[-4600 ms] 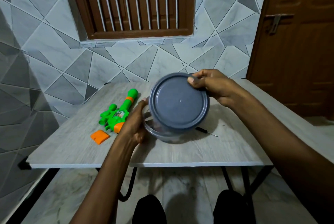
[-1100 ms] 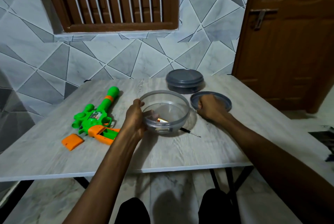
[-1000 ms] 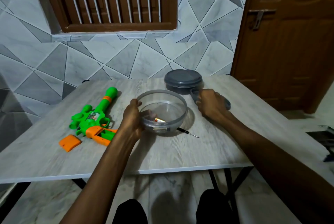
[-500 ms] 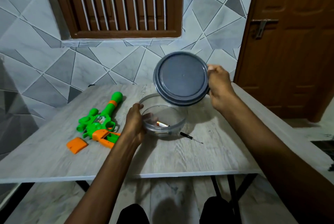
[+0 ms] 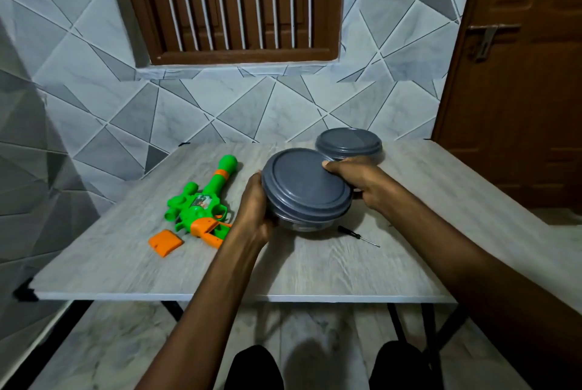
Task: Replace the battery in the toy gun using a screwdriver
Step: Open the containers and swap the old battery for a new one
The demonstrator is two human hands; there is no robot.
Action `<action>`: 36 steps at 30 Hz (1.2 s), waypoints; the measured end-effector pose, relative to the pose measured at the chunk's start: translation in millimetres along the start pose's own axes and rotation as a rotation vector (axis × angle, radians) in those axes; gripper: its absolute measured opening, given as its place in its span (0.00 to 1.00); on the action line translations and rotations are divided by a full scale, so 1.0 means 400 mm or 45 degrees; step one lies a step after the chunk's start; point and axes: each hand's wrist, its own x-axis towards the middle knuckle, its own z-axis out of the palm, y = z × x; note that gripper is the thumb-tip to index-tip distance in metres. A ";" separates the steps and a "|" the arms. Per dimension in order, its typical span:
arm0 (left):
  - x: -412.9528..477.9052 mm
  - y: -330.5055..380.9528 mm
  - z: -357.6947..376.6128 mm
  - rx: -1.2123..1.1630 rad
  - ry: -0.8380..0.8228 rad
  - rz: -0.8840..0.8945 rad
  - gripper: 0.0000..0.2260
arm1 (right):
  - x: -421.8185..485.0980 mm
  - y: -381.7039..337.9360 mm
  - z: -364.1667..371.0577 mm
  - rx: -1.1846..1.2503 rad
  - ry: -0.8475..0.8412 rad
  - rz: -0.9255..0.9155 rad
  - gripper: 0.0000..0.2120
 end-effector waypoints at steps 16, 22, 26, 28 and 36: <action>0.012 -0.018 -0.014 0.136 0.043 0.147 0.21 | 0.013 -0.003 0.042 -0.405 0.131 -0.134 0.20; 0.012 -0.010 -0.019 0.043 0.059 0.223 0.04 | -0.024 -0.002 0.042 0.000 -0.095 0.062 0.15; 0.009 0.000 -0.011 0.034 0.039 0.211 0.02 | -0.022 0.011 0.033 0.159 -0.142 0.142 0.13; 0.014 0.001 -0.007 0.041 0.023 0.214 0.01 | -0.017 0.012 0.033 0.190 -0.115 0.135 0.12; 0.004 0.012 0.016 0.089 0.023 0.188 0.08 | -0.021 0.009 0.029 0.300 -0.052 0.156 0.10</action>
